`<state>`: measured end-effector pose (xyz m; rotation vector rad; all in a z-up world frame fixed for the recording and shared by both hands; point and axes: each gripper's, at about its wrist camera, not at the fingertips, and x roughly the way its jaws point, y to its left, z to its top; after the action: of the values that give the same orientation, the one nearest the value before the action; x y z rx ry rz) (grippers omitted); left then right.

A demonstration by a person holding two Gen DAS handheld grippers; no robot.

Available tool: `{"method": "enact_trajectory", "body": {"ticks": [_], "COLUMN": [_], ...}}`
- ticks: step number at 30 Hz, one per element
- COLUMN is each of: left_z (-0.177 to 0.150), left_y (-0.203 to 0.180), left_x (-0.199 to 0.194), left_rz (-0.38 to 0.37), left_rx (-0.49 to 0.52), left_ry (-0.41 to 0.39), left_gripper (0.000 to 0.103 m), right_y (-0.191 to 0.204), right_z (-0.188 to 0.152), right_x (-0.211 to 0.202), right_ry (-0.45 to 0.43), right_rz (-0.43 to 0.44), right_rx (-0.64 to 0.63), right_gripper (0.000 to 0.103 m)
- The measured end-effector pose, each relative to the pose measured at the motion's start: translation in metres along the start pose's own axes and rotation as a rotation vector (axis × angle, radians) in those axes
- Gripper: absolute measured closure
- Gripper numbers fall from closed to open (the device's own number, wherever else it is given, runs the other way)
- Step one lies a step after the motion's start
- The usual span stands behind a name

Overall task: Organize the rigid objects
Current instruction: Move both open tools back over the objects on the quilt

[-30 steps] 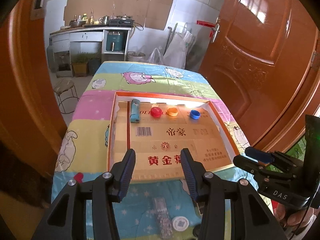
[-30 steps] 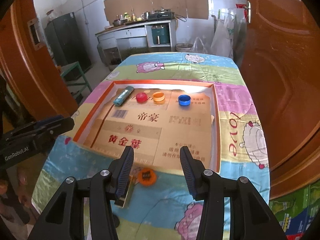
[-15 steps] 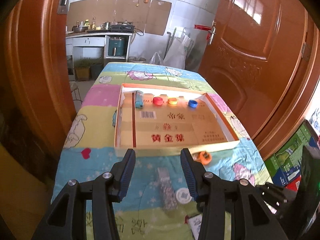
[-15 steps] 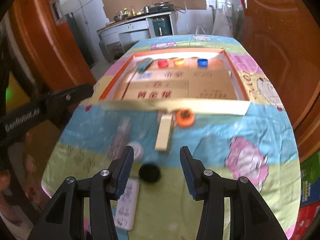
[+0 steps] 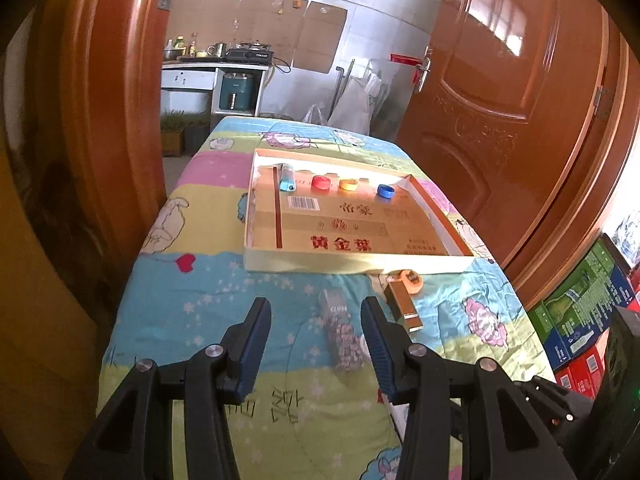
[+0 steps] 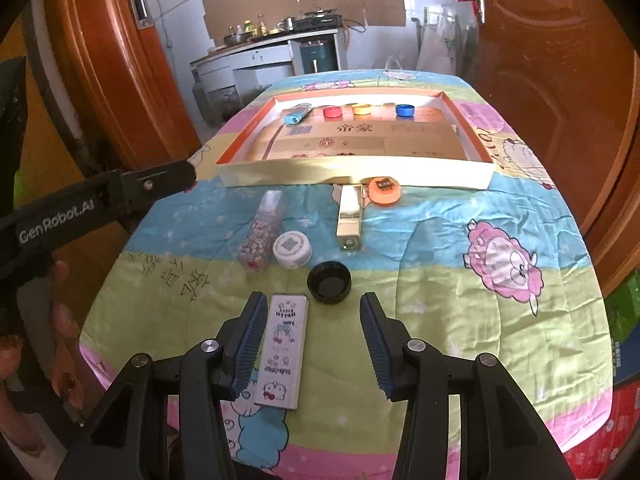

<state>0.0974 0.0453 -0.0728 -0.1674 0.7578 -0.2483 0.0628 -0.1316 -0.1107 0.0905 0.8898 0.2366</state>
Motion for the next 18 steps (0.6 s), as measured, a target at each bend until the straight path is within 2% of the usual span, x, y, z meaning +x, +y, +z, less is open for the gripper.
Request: {"method": "enact_trajectory", "body": {"ticks": [8, 18], "left_z": [-0.017, -0.019], "left_y": [0.005, 0.005], "left_x": [-0.01, -0.011], "left_rz": [0.014, 0.011], "left_rx": [-0.009, -0.01], "left_ry": [-0.007, -0.013], "left_gripper": [0.056, 0.056], "right_y": [0.011, 0.008], "right_z": [-0.016, -0.019], "right_x": [0.007, 0.008], "right_ry": [0.032, 0.04], "right_rz": [0.022, 0.002], "right_rx": [-0.019, -0.014], "right_gripper": [0.053, 0.053]}}
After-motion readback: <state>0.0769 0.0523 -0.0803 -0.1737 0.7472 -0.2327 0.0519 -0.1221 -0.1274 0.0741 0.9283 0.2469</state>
